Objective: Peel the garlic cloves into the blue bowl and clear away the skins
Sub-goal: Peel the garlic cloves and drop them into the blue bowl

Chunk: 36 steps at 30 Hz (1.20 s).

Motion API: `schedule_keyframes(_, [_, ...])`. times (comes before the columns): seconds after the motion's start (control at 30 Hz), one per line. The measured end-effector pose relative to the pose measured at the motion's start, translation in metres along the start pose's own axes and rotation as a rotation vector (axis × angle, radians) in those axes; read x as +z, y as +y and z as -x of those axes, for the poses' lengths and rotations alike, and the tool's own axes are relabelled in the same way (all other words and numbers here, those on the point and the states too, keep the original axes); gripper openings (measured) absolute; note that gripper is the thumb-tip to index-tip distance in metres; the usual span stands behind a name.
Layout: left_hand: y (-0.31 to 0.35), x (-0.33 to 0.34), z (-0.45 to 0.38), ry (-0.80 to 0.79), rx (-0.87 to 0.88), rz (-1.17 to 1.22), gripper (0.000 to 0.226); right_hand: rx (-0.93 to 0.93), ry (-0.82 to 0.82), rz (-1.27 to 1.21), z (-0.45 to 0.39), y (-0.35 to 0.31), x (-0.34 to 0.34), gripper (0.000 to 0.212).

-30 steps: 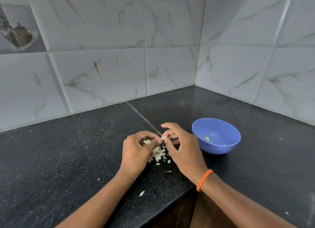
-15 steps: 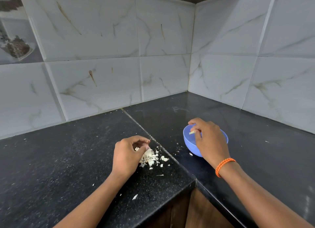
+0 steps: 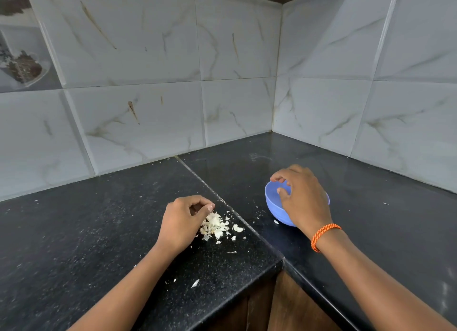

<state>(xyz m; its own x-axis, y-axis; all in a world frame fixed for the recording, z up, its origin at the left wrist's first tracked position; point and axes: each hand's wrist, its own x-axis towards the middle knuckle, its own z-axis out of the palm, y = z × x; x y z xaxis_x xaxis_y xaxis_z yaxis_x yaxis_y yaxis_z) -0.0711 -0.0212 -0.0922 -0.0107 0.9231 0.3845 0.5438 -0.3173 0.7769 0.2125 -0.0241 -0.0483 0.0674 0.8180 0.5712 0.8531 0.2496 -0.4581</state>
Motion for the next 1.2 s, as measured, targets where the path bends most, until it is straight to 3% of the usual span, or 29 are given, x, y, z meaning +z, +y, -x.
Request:
schedule_keyframes(0.13, [-0.006, -0.015, -0.008, -0.097, -0.003, -0.088, 0.015, -0.157, 0.036, -0.042, 0.007, -0.030, 0.006, 0.021])
schedule_keyframes(0.27, [-0.007, -0.029, -0.012, -0.169, -0.015, -0.182, 0.013, -0.330, -0.129, -0.044, 0.019, -0.066, 0.026, 0.009])
schedule_keyframes(0.33, [-0.008, -0.034, -0.014, -0.168, -0.027, -0.209, 0.017, -0.350, -0.204, -0.020, 0.025, -0.079, 0.043, 0.019])
schedule_keyframes(0.4, [-0.011, -0.037, -0.016, -0.164, -0.040, -0.252, 0.017, -0.336, -0.261, -0.014, 0.029, -0.088, 0.060, 0.019])
schedule_keyframes(0.47, [-0.014, -0.038, -0.016, -0.137, -0.057, -0.296, 0.018, -0.317, -0.300, 0.000, 0.030, -0.094, 0.072, 0.007])
schedule_keyframes(0.67, [-0.016, -0.035, -0.015, -0.020, -0.084, -0.394, 0.033, -0.299, -0.351, 0.085, 0.023, -0.105, 0.097, 0.014])
schedule_keyframes(0.93, [-0.017, -0.027, -0.013, -0.012, -0.119, -0.390, 0.013, -0.327, -0.420, 0.100, 0.016, -0.107, 0.107, 0.013])
schedule_keyframes(1.2, [-0.020, -0.028, -0.011, 0.016, -0.104, -0.353, 0.008, -0.086, -0.351, -0.316, 0.004, -0.086, 0.091, 0.013])
